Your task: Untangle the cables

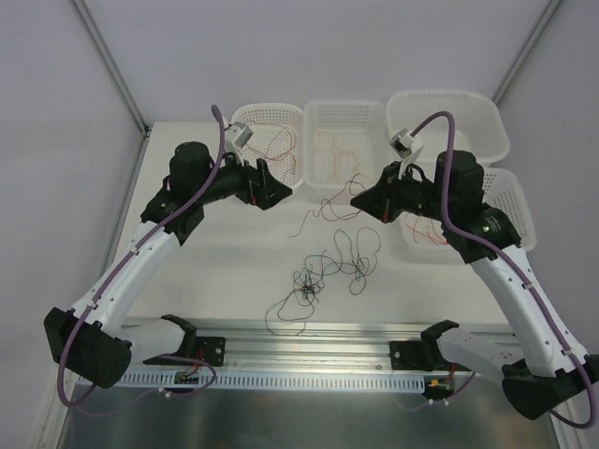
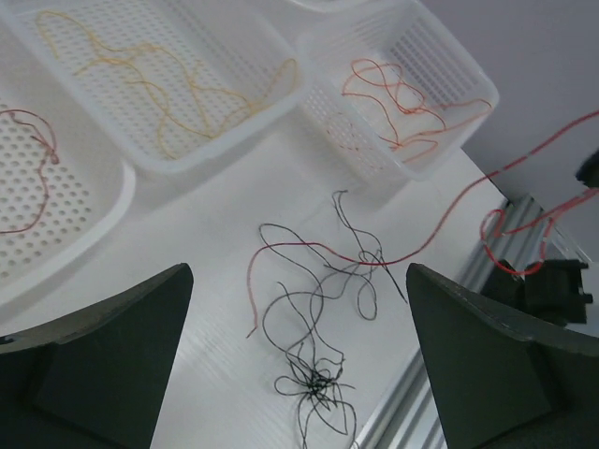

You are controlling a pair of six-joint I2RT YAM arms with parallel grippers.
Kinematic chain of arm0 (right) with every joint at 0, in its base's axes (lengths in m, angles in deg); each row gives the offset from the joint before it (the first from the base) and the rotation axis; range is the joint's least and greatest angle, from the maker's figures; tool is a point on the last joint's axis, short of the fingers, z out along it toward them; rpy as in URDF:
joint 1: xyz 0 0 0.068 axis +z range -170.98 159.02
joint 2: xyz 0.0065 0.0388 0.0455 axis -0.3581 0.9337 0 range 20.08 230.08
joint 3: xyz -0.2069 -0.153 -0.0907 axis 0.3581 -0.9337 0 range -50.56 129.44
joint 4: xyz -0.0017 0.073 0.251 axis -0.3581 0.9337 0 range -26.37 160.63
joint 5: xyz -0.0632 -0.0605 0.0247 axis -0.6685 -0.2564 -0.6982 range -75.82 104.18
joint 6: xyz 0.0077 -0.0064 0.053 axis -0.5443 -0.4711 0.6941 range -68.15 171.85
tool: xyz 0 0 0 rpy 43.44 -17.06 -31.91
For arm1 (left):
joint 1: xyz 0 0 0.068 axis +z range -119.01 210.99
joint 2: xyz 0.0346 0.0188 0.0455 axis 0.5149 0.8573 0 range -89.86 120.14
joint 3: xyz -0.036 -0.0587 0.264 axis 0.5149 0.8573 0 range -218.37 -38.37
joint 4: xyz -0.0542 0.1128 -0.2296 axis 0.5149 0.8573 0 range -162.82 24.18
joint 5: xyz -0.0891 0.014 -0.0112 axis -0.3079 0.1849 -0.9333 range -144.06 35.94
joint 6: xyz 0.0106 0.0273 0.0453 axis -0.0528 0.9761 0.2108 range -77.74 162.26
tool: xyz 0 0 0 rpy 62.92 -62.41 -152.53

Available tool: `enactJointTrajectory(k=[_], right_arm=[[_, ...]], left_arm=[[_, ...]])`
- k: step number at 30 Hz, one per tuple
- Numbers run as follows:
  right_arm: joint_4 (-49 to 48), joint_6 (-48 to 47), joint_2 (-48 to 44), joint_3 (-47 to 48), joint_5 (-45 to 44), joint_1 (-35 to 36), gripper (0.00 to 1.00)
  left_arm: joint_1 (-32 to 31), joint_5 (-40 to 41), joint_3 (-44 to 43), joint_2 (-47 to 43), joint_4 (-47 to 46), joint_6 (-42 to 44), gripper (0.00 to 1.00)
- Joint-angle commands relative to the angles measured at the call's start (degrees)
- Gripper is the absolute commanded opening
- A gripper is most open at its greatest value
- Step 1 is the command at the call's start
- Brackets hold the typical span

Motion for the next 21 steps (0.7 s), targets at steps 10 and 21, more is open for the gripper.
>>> enactJointTrajectory(k=[10, 21], right_arm=[[-13.2, 1.2, 7.3, -1.8, 12.1, 5.0, 0.01], [-13.9, -0.5, 9.7, -0.5, 14.2, 8.5, 0.01]], left_arm=[[-7.2, -11.8, 3.9, -5.1, -1.0, 1.1, 0.99], [-10.8, -14.4, 5.3, -2.4, -1.0, 3.4, 0.91]])
